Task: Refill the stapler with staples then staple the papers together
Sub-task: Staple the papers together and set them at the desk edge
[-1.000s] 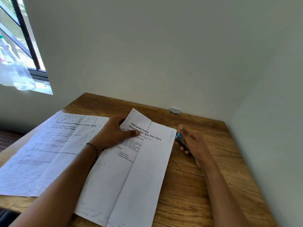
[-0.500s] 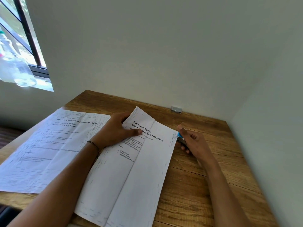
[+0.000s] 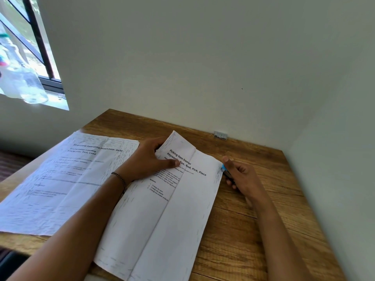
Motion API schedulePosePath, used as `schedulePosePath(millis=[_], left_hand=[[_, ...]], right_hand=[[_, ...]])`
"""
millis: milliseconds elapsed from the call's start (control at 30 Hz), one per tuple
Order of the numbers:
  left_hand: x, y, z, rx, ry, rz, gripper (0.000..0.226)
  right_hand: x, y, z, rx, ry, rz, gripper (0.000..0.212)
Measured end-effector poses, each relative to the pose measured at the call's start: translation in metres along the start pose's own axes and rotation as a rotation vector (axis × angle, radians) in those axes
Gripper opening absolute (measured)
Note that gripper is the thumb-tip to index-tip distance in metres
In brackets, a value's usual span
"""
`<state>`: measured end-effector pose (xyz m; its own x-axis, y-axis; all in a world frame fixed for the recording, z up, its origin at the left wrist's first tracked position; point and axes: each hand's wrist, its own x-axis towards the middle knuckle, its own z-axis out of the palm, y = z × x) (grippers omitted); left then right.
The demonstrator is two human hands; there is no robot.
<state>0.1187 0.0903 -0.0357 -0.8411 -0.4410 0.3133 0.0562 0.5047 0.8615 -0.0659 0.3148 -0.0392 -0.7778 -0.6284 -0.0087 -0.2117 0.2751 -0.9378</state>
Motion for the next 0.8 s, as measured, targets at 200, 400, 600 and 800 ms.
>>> schedulePosePath(millis=[200, 400, 600, 800], left_hand=[[-0.0004, -0.0002, -0.0002, 0.003, -0.004, -0.006, 0.032], [0.0000, -0.0006, -0.0006, -0.010, -0.011, -0.027, 0.032], [-0.0008, -0.0016, -0.0017, -0.057, 0.027, -0.045, 0.033], [0.0002, -0.0028, -0.0023, -0.129, 0.074, -0.059, 0.035]], right_hand=[[0.0009, 0.0005, 0.0021, 0.029, -0.021, -0.009, 0.040], [0.0024, 0.0027, 0.0051, 0.052, 0.036, -0.044, 0.042], [0.0026, 0.0024, 0.0041, 0.070, 0.010, -0.022, 0.074], [0.0021, 0.0018, 0.0051, 0.148, -0.046, -0.068, 0.070]])
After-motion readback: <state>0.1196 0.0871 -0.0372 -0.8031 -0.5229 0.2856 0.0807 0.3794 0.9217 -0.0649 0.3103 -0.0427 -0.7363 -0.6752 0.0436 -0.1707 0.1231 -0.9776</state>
